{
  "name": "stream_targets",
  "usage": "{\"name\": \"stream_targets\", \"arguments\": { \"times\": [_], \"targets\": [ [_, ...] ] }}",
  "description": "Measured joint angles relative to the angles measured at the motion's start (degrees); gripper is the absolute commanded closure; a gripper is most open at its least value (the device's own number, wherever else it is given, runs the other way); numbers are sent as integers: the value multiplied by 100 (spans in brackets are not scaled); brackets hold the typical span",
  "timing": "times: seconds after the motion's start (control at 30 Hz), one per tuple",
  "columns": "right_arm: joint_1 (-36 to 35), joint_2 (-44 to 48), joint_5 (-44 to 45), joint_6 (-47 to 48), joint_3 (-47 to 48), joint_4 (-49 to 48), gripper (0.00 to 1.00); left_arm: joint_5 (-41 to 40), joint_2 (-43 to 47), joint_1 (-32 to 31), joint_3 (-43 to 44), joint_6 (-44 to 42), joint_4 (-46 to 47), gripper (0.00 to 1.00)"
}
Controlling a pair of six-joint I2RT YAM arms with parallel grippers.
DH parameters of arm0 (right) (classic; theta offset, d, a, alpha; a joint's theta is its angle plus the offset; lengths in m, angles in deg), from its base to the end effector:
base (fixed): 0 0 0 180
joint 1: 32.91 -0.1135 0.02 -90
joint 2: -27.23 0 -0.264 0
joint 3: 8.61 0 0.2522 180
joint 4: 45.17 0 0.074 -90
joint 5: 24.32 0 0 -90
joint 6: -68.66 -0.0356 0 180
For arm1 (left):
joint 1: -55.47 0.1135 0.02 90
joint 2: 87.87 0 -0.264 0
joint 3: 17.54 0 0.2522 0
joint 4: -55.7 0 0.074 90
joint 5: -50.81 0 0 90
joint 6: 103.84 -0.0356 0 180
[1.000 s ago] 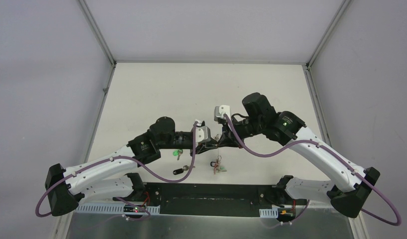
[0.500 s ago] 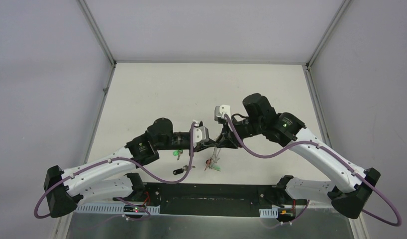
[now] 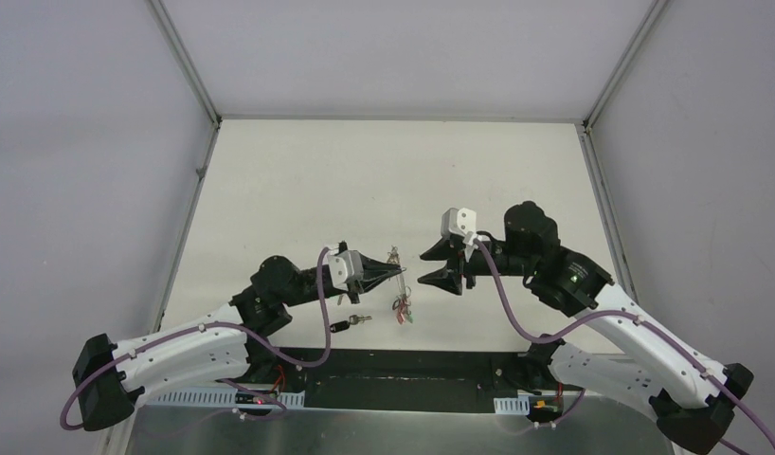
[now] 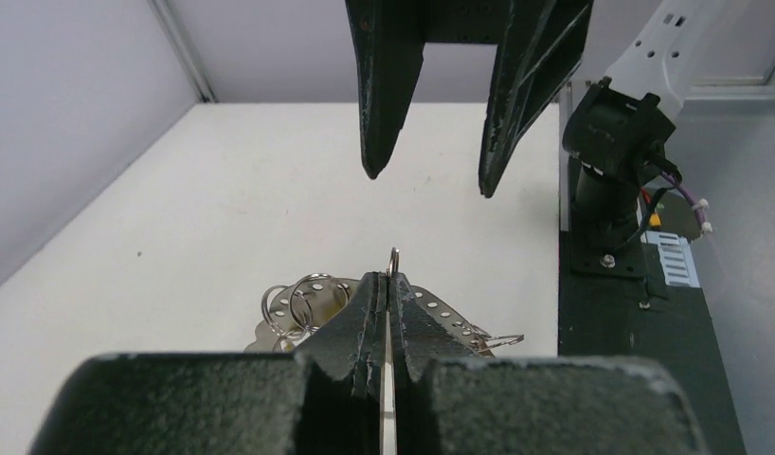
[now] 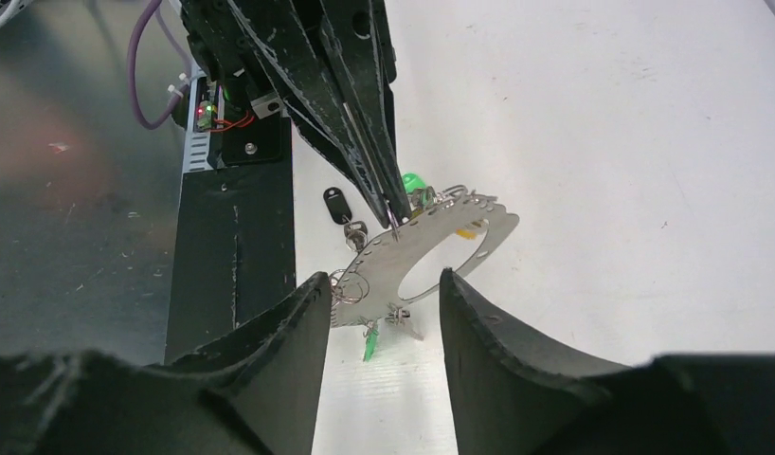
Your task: Put the keys on the keyring
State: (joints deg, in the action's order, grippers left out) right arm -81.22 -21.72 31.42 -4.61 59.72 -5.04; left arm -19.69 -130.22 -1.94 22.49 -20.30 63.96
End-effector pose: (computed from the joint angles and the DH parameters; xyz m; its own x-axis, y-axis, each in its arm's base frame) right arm 0.1056 0.1487 0.3596 0.0528 -0.2984 -0.9530 -0.9942 0.0738 -0.0782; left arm 0.0890 -0.1613 0.2923 0.1649 -0.0610 -0.9844 0.9606 0.2364 0.1462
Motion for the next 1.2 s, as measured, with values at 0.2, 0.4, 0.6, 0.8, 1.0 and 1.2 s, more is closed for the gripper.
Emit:
{"name": "stream_targets", "arguments": {
  "times": [0.2,0.4,0.6,0.8,1.0,1.2],
  "targets": [
    [0,61,-170,-221,-297,-575,64,205,114,0,-568,-20,1423,100],
    [0,35,-516,-361,-306,-1099,69,551,127,0,-623,-24,2188,100],
    [0,-68,-802,-492,-308,-1515,73,695,127,0,-629,-15,2520,100],
    [0,-177,-1034,-649,-317,-1823,78,719,120,0,-629,-4,2612,100],
    [-4,-339,-1255,-837,-317,-1985,88,675,122,0,-660,2,2638,100],
    [-2,-372,-1314,-964,-317,-2111,100,638,166,0,-660,26,2640,100]
  ]
}}
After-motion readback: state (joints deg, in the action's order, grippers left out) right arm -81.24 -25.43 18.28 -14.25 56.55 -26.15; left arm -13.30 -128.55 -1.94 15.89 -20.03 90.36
